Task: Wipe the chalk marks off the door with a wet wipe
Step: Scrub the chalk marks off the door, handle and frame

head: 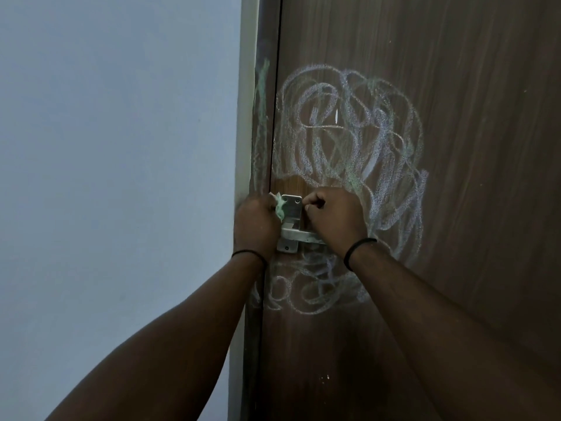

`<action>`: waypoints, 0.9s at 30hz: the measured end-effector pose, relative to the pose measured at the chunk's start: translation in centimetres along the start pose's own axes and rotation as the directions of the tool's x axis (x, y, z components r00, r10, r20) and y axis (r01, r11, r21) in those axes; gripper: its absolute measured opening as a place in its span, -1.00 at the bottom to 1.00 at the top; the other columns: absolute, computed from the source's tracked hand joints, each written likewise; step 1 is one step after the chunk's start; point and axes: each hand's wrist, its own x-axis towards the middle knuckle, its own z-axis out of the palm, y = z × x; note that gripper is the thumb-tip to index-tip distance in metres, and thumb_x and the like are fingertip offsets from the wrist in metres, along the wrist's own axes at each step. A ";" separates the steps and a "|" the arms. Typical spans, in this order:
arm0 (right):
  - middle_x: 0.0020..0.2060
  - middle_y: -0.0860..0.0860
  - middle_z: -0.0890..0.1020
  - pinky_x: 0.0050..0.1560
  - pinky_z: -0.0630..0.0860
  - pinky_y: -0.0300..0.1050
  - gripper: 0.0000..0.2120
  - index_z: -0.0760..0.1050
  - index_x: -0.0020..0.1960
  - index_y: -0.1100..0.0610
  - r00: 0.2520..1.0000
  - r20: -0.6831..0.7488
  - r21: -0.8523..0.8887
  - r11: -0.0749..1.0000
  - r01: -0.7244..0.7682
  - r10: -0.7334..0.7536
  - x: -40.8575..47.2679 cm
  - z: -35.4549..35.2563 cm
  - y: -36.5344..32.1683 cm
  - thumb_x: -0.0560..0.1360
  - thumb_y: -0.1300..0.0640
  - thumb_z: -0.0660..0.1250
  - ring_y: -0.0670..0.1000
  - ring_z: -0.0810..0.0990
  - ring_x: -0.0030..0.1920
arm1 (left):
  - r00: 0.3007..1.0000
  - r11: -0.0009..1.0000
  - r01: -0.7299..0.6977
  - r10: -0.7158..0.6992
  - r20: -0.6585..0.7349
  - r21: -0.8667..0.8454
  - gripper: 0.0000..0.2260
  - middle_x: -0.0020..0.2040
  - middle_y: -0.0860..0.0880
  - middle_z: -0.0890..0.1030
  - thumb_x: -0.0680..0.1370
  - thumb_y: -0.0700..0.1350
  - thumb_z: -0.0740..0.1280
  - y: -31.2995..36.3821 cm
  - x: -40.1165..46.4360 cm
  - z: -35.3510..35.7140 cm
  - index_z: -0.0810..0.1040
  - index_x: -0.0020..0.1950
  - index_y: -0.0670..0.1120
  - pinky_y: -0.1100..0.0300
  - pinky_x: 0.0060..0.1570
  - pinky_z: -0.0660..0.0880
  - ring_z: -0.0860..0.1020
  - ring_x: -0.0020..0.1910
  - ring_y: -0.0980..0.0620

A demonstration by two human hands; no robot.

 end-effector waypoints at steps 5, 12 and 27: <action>-0.20 -0.10 0.69 -0.25 0.42 -0.38 -0.85 0.69 -0.10 0.04 0.999 -0.020 -0.005 1.000 0.030 -0.030 0.2 0.2 -0.4 0.47 0.23 0.37 -0.20 0.55 -0.26 | 0.999 0.998 -0.016 0.013 -0.042 -0.054 -0.85 -0.11 -0.20 0.62 0.47 -0.28 0.30 0.6 2.0 0.0 0.67 -0.08 -0.20 0.13 -0.20 0.42 0.54 -0.15 -0.14; -0.25 -0.15 0.66 -0.21 0.54 -0.25 -0.85 0.66 -0.18 -0.01 0.999 -0.029 -0.006 1.000 0.028 -0.028 0.1 -0.8 -0.8 0.46 0.21 0.39 -0.19 0.58 -0.23 | 0.999 0.999 0.019 -0.017 0.042 -0.043 -0.82 -0.19 -0.15 0.65 0.40 -0.37 0.32 -1.3 -1.8 0.8 0.68 -0.20 -0.17 0.17 -0.24 0.47 0.58 -0.23 -0.10; -0.10 0.00 0.65 0.00 0.54 0.01 -0.87 0.65 -0.02 0.09 0.972 -0.076 -0.186 0.961 0.204 -0.221 -3.3 -2.6 -1.8 0.52 0.19 0.33 0.02 0.56 -0.02 | 0.809 0.760 0.583 -0.576 0.117 -0.286 -0.84 -0.08 -0.13 0.68 0.52 -0.23 0.30 -0.3 -5.3 0.9 0.69 -0.06 -0.19 0.20 -0.16 0.46 0.57 -0.15 -0.03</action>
